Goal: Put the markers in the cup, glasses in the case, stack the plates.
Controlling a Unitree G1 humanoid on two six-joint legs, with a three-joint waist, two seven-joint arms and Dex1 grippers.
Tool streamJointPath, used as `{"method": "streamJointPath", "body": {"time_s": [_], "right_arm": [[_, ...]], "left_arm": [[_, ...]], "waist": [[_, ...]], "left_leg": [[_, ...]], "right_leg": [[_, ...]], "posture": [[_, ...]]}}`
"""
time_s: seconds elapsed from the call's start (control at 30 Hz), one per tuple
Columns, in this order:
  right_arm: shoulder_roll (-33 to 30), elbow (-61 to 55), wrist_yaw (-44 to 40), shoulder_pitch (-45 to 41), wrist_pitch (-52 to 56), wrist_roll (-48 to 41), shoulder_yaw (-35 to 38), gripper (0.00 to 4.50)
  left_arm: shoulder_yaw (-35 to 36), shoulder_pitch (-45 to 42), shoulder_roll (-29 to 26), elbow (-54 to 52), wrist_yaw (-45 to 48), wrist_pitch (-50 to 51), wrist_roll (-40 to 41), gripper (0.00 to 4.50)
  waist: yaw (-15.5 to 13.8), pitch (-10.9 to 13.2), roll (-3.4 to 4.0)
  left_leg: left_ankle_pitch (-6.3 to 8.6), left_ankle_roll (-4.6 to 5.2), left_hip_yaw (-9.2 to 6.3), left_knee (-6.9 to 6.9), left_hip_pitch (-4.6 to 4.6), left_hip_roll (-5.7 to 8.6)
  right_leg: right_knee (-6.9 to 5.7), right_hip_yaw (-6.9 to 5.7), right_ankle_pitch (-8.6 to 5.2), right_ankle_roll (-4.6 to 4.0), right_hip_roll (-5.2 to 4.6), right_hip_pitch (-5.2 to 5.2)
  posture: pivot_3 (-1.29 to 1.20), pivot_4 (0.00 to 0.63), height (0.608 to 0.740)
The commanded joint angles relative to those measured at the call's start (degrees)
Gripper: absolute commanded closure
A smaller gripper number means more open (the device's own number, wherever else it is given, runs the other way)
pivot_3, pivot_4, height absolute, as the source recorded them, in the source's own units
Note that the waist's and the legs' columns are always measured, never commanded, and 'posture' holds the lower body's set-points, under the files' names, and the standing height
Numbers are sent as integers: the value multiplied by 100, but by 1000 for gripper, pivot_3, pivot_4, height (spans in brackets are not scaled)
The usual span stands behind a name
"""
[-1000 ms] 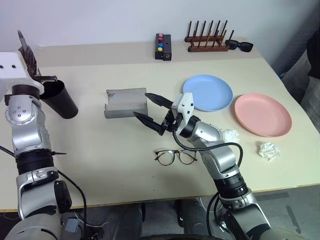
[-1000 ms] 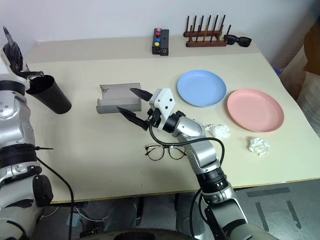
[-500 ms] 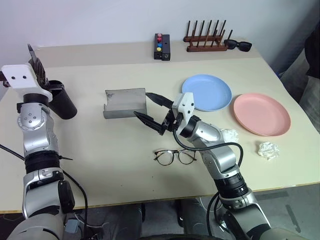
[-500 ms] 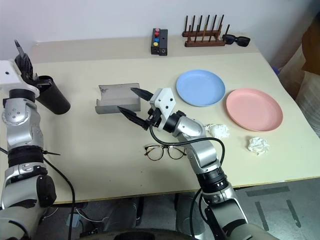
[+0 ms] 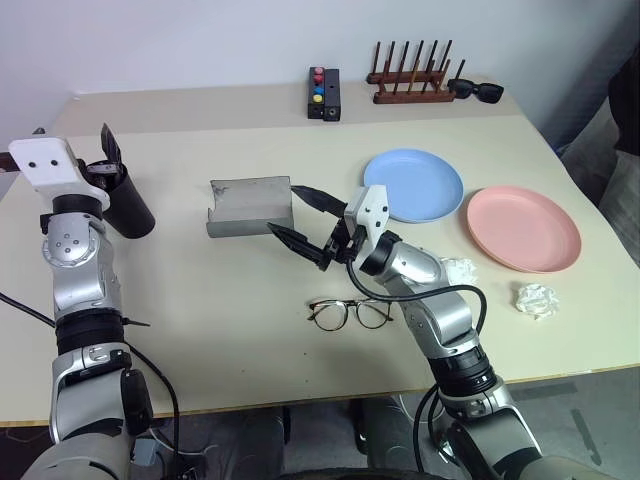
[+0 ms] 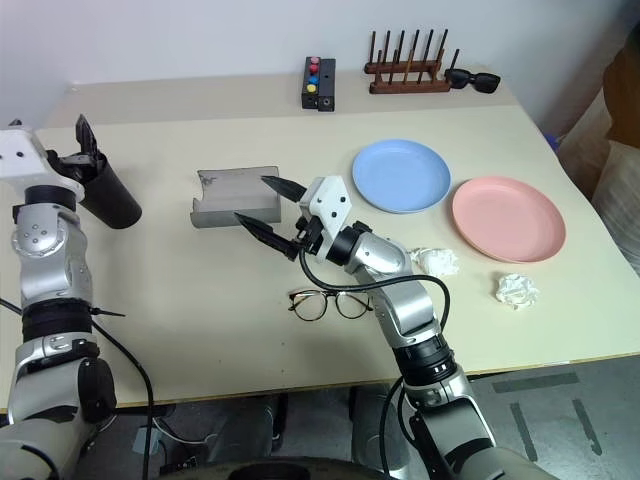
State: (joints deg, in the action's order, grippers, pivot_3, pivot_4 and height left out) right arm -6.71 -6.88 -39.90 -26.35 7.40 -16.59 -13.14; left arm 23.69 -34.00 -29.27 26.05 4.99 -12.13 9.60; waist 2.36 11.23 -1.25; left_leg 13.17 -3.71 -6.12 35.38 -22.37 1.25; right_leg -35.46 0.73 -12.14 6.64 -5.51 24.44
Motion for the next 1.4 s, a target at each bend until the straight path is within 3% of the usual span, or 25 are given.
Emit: {"method": "streamJointPath", "body": {"time_s": [0.03, 0.17, 0.4, 0.63, 0.83, 1.03, 1.13, 1.27, 1.4], "right_arm": [[29, -108, -8, -88, -63, -65, 46, 1135], [-2, -100, 13, -77, -66, -38, 70, 1135], [-166, -79, 19, -65, -70, -2, 167, 1135], [-523, -197, -107, 43, 40, -87, 261, 1135], [-503, -396, -5, 207, 110, -48, 198, 1135], [-506, -461, 62, 250, 143, -26, 181, 1135], [-504, -481, 98, 266, 141, -11, 179, 1135], [-503, -492, 123, 275, 139, -8, 171, 1135], [-500, -499, 137, 291, 133, -11, 153, 1135]], "left_arm": [[3, -37, -54, -671, 225, 250, 311, 55], [-446, 9, -176, -1562, 1248, 1351, 932, 55], [-1751, 237, -870, -2178, 3257, 3026, 1061, 55], [-2841, -24, -1512, -1235, 4887, 3262, 446, 55], [-3546, -754, -1371, 104, 5586, 2749, -312, 55], [-3650, -1289, -1112, 1082, 6051, 2501, -571, 55], [-3637, -1407, -1062, 1332, 6220, 2381, -676, 791], [-3570, -1406, -1036, 1382, 6300, 2288, -729, 2691], [-3511, -1324, -1026, 1323, 6240, 2281, -754, 2691]], "waist": [[0, 0, 0], [-12, 0, 0], [29, 1, 3], [17, 2, 4], [-3, 2, 4], [15, 2, 3], [19, 2, 4], [13, 2, 3], [12, 2, 3]], "left_leg": [[0, 0, 0, 0, 0, 0], [0, 0, 0, 1, -1, 0], [0, 0, 1, -2, 3, -1], [0, 1, 1, -4, 3, -4], [0, 1, 1, 0, -2, -4], [0, 1, 1, 0, -3, -4], [0, 2, 1, -1, -2, -5], [0, 2, 1, -1, -3, -4], [0, 2, 1, 0, -3, -5]], "right_leg": [[0, 0, 0, 0, 0, 0], [0, 0, 0, 0, 0, -1], [-2, 2, -1, -2, 3, -2], [-1, 2, -3, -4, 8, 0], [1, 2, -2, -2, 7, -1], [0, 1, -2, -2, 7, 0], [-1, 1, -3, -2, 8, 1], [-1, 2, -3, -1, 7, 1], [-2, 2, -2, -1, 7, 1]], "posture": [[0, 150, 739], [0, 150, 739], [0, 150, 739], [0, 150, 739], [0, 150, 739], [0, 150, 739], [0, 150, 739], [0, 150, 739], [0, 150, 739]]}}
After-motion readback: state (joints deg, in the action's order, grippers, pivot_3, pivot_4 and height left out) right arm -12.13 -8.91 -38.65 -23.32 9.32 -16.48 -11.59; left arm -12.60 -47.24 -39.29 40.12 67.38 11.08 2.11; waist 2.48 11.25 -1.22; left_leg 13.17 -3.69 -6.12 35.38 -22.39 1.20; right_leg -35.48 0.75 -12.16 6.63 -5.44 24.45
